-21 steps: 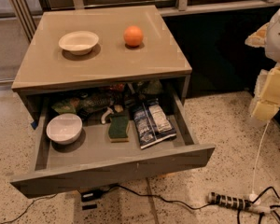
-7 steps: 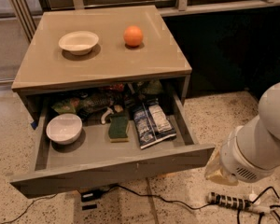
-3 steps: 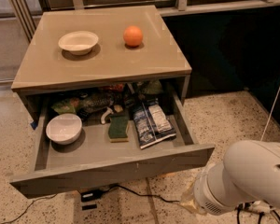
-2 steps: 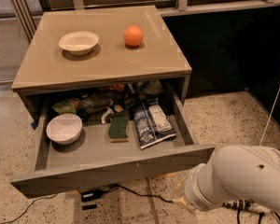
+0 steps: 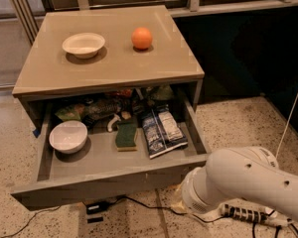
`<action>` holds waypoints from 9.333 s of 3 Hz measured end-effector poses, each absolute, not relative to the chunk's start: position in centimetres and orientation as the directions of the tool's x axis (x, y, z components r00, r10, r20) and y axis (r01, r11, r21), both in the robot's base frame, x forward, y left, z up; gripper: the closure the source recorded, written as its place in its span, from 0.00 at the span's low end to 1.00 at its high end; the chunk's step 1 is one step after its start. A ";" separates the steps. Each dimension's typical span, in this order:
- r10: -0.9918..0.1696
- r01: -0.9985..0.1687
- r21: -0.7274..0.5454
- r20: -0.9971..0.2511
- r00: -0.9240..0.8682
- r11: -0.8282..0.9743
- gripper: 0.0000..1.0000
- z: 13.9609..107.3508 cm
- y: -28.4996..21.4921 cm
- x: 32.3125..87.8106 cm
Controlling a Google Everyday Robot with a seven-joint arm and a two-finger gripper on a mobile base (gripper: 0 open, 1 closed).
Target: Close top drawer
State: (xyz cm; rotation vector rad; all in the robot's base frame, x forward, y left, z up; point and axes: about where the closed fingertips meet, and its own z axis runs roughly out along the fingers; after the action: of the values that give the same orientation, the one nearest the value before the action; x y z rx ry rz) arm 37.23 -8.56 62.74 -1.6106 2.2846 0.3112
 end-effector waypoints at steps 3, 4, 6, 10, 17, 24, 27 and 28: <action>-0.908 -0.970 -0.060 -0.368 -0.199 0.237 1.00 61.8 -6.9 42.8; -0.909 -0.969 -0.087 -0.376 -0.182 0.230 1.00 61.7 -6.4 44.0; -0.911 -0.966 -0.140 -0.385 -0.150 0.218 1.00 61.2 -5.2 47.2; -0.930 -0.949 -0.243 -0.350 -0.109 0.202 1.00 59.7 -4.5 55.8; -0.960 -0.875 -0.447 -0.270 -0.068 0.188 1.00 60.5 -5.5 68.3; -0.944 -0.975 -0.074 -0.275 -0.182 0.210 0.96 60.8 -6.4 56.3; -0.944 -0.975 -0.074 -0.275 -0.182 0.210 0.27 60.8 -6.4 56.3; -0.944 -0.975 -0.074 -0.275 -0.182 0.210 0.04 60.8 -6.4 56.3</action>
Offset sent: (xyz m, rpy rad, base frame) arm 0.0650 0.0221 -0.0127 -0.0389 -0.0444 0.1365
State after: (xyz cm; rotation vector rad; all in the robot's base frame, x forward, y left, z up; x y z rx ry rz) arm 56.29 -6.36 60.84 -1.8169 2.2255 0.1716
